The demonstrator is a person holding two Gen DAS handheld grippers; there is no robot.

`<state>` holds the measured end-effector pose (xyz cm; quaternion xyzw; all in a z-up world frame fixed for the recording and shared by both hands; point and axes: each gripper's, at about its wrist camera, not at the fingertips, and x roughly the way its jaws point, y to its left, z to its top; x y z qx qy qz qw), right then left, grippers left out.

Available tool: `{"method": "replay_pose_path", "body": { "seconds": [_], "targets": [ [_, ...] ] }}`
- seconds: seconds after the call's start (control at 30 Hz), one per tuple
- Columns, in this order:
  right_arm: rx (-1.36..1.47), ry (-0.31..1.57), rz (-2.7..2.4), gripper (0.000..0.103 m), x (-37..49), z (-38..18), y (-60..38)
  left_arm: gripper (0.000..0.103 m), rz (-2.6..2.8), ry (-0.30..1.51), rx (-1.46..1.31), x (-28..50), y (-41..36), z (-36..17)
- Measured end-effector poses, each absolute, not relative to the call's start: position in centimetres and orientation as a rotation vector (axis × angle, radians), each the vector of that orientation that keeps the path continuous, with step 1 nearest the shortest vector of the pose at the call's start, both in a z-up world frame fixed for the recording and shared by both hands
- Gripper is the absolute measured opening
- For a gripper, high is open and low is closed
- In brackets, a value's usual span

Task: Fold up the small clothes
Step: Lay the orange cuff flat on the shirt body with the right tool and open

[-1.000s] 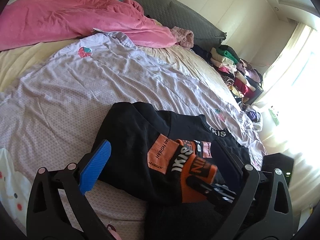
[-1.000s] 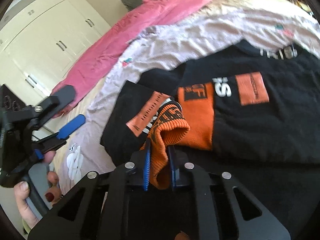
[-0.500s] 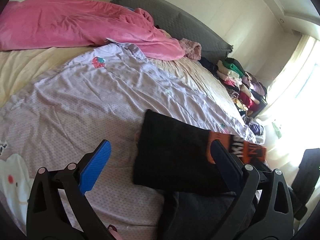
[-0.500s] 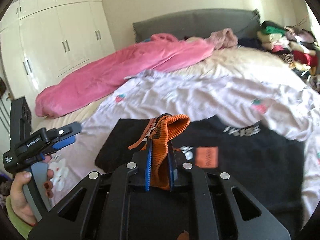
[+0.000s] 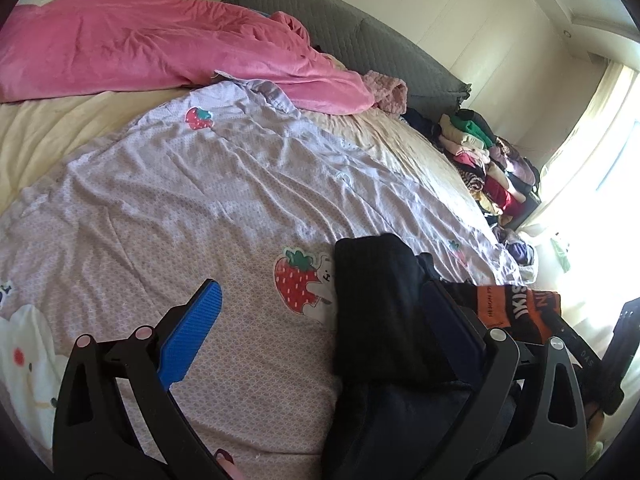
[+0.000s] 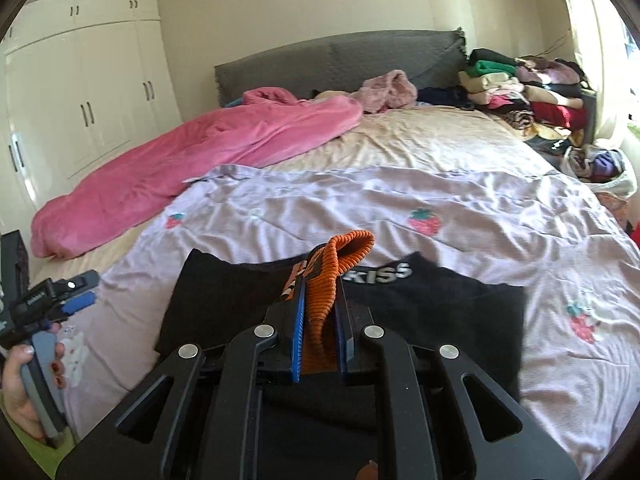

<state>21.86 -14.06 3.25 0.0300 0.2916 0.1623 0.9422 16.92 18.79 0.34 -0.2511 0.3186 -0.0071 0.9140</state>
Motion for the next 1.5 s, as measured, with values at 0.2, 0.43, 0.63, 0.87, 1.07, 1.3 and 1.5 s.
{"method": "replay_pose_path", "body": {
  "seconds": [0.2, 0.43, 0.63, 0.87, 1.07, 1.3, 1.5],
  "targets": [
    [0.066, 0.595, 0.276, 0.011, 21.7, 2.4, -16.7, 0.093, -0.022, 0.678, -0.477, 17.4, 17.5, 0.0],
    [0.077, 0.600, 0.249, 0.010, 21.8, 1.3, -18.5, 0.093, -0.099, 0.678, -0.377, 18.6, 13.3, -0.4],
    [0.069, 0.610, 0.234, 0.007, 21.9, 0.7, -19.2, 0.088, -0.181, 0.693, -0.264, 20.4, 8.4, -1.8],
    [0.069, 0.624, 0.191, 0.004, 22.2, -0.2, -20.4, 0.087, -0.222, 0.739, -0.213, 21.2, 6.2, -3.8],
    [0.100, 0.684, 0.130, 0.001, 22.4, -1.1, -21.8, 0.087, -0.232, 0.800, -0.201, 21.8, 5.8, -5.2],
    [0.165, 0.812, 0.158, 0.044, 23.2, -4.2, -22.2, 0.087, -0.250, 0.762, -0.192, 21.2, 5.4, -4.6],
    [0.202, 0.896, 0.158, 0.051, 24.6, -6.6, -22.2, 0.087, -0.255, 0.812, -0.122, 21.6, 4.2, -5.9]
  ]
}}
